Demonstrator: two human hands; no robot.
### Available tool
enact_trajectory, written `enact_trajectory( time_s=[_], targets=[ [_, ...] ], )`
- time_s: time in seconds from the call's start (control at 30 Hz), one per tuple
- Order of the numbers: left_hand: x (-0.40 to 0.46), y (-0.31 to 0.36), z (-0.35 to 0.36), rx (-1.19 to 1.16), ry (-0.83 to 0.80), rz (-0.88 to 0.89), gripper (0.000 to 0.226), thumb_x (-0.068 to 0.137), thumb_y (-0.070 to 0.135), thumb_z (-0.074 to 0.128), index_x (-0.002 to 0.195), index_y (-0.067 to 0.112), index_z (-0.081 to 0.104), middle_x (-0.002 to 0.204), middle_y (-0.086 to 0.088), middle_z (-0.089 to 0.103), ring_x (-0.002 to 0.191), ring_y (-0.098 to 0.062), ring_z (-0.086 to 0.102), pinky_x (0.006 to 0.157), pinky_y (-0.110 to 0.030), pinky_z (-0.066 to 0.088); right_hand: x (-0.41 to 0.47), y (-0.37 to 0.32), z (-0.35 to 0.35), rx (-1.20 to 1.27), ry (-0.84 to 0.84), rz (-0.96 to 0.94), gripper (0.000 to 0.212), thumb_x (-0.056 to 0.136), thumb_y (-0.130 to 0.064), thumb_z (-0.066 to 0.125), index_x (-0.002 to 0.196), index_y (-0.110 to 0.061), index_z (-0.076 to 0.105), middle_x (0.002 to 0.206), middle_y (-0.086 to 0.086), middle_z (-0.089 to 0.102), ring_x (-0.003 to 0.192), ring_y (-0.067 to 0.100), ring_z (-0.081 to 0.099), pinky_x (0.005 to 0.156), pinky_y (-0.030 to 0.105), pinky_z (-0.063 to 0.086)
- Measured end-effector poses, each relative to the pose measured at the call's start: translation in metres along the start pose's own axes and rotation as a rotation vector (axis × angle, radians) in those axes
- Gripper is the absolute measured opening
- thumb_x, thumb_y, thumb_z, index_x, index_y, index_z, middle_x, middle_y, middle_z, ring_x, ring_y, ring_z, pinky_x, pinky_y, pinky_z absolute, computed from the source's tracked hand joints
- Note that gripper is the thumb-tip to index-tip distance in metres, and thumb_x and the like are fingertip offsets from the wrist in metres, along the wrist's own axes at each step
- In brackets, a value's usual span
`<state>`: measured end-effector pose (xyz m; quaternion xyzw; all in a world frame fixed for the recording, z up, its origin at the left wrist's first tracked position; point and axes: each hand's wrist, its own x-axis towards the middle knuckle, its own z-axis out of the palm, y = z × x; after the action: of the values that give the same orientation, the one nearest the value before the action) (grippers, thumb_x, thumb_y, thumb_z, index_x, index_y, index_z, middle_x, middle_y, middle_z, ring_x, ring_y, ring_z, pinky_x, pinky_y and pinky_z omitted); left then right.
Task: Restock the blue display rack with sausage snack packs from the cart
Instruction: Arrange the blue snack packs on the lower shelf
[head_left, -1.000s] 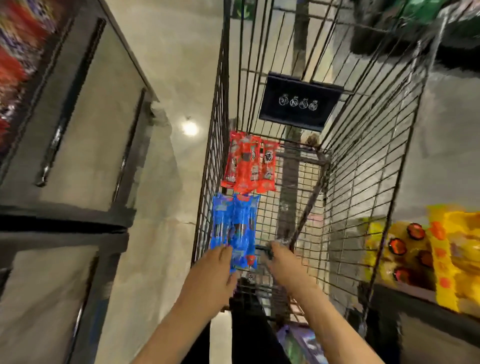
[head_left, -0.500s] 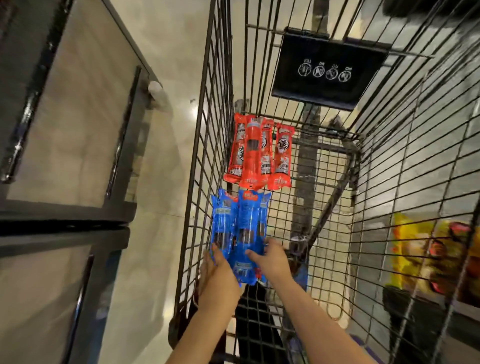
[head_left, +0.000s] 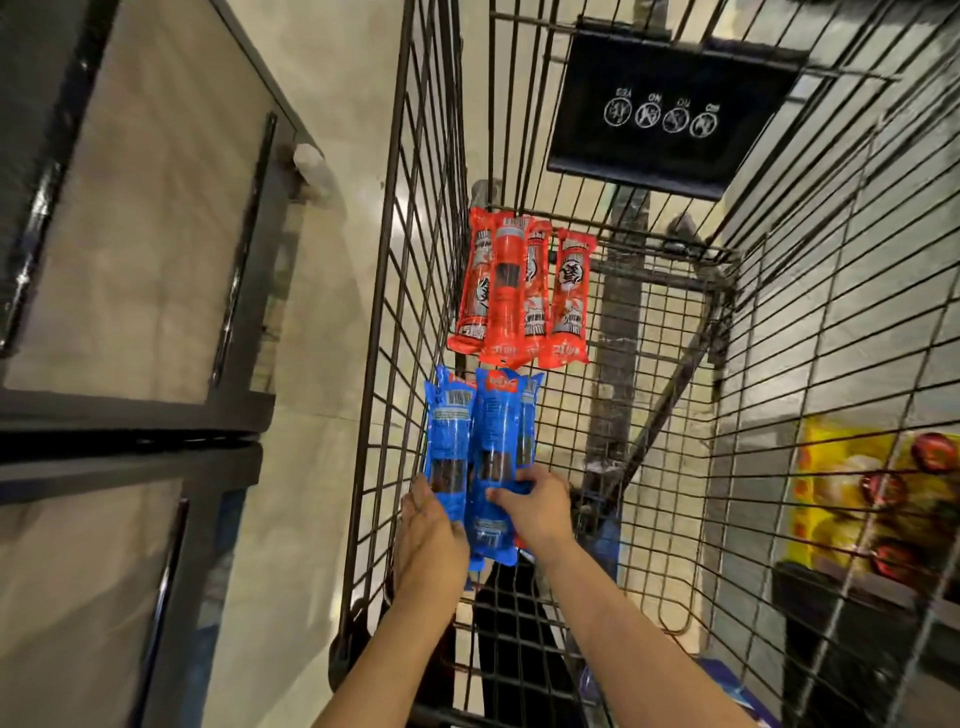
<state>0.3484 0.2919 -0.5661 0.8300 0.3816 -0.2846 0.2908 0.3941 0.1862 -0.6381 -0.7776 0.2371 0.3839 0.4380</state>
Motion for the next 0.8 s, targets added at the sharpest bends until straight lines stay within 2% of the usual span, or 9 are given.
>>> enact_trajectory(
  time_s=[0.13, 0.2, 0.3, 0.37, 0.43, 0.53, 0.6, 0.7, 0.8],
  targets=[
    [-0.001, -0.004, -0.006, -0.1, -0.055, 0.012, 0.068, 0.091, 0.011, 0.052, 0.148, 0.014, 0.016, 0.147, -0.004, 0.033, 0.133, -0.018, 0.035, 0.109, -0.03, 0.029, -0.008, 0.005, -0.011, 0.115, 0.078, -0.045, 0.029, 0.074, -0.013, 0.077, 0.088, -0.021, 0.052, 0.101, 0.005, 0.058, 0.083, 0.016, 0.061, 0.063, 0.021, 0.048],
    [0.002, -0.006, -0.007, -0.162, -0.071, 0.017, 0.065, 0.088, 0.012, 0.057, 0.145, 0.017, 0.026, 0.143, -0.003, 0.04, 0.129, -0.019, 0.041, 0.108, -0.035, 0.035, -0.013, 0.004, -0.019, 0.162, 0.094, -0.055, 0.027, 0.078, -0.01, 0.072, 0.088, -0.021, 0.05, 0.089, -0.002, 0.059, 0.077, 0.012, 0.06, 0.065, 0.026, 0.051],
    [0.0, -0.004, -0.008, -0.31, -0.106, 0.008, 0.053, 0.084, 0.011, 0.064, 0.13, 0.022, 0.041, 0.125, 0.003, 0.054, 0.11, -0.017, 0.055, 0.093, -0.032, 0.045, -0.014, 0.006, -0.028, 0.241, 0.061, -0.017, 0.025, 0.08, -0.013, 0.072, 0.087, -0.022, 0.05, 0.092, 0.001, 0.061, 0.088, 0.018, 0.062, 0.081, 0.04, 0.054],
    [-0.006, -0.002, -0.009, -0.39, -0.131, 0.025, 0.05, 0.082, 0.005, 0.065, 0.121, 0.028, 0.043, 0.117, 0.003, 0.058, 0.103, -0.016, 0.059, 0.09, -0.032, 0.048, -0.018, 0.005, -0.034, 0.281, 0.048, -0.027, 0.024, 0.08, -0.012, 0.072, 0.086, -0.021, 0.051, 0.095, 0.007, 0.063, 0.093, 0.024, 0.062, 0.079, 0.038, 0.052],
    [-0.014, 0.0, -0.01, -0.442, -0.157, 0.047, 0.056, 0.081, 0.002, 0.066, 0.124, 0.028, 0.042, 0.11, 0.006, 0.058, 0.1, -0.014, 0.06, 0.089, -0.031, 0.049, -0.022, 0.006, -0.041, 0.324, 0.051, -0.035, 0.023, 0.08, -0.01, 0.072, 0.088, -0.016, 0.052, 0.096, 0.012, 0.064, 0.09, 0.026, 0.064, 0.076, 0.036, 0.051],
    [-0.026, 0.008, -0.018, -0.53, -0.197, 0.04, 0.06, 0.079, 0.006, 0.071, 0.131, 0.021, 0.043, 0.115, 0.003, 0.058, 0.102, -0.015, 0.06, 0.092, -0.034, 0.05, -0.04, -0.001, -0.059, 0.384, 0.069, -0.063, 0.022, 0.082, -0.007, 0.07, 0.092, -0.011, 0.05, 0.088, 0.007, 0.063, 0.074, 0.017, 0.063, 0.06, 0.021, 0.052],
    [-0.038, 0.016, -0.028, -0.601, -0.227, 0.035, 0.057, 0.078, 0.008, 0.073, 0.129, 0.016, 0.049, 0.117, -0.004, 0.062, 0.101, -0.017, 0.063, 0.089, -0.035, 0.053, -0.056, -0.005, -0.075, 0.448, 0.075, -0.079, 0.022, 0.083, -0.005, 0.068, 0.094, -0.014, 0.052, 0.089, 0.002, 0.065, 0.073, 0.013, 0.065, 0.058, 0.018, 0.052],
    [-0.062, 0.033, -0.056, -0.68, -0.315, 0.116, 0.04, 0.079, 0.001, 0.07, 0.116, 0.009, 0.058, 0.105, -0.005, 0.068, 0.089, -0.01, 0.067, 0.072, -0.019, 0.056, -0.091, -0.015, -0.101, 0.539, 0.091, -0.085, 0.029, 0.084, -0.006, 0.068, 0.111, -0.012, 0.059, 0.103, 0.006, 0.069, 0.088, 0.021, 0.068, 0.078, 0.039, 0.057],
    [-0.084, 0.048, -0.087, -0.72, -0.402, 0.217, 0.038, 0.072, -0.002, 0.076, 0.104, 0.01, 0.061, 0.094, -0.003, 0.07, 0.07, -0.005, 0.068, 0.063, -0.016, 0.053, -0.135, -0.026, -0.122, 0.567, 0.127, -0.164, 0.018, 0.084, -0.006, 0.065, 0.099, -0.014, 0.067, 0.093, 0.009, 0.071, 0.082, 0.022, 0.066, 0.077, 0.04, 0.054]
  ],
)
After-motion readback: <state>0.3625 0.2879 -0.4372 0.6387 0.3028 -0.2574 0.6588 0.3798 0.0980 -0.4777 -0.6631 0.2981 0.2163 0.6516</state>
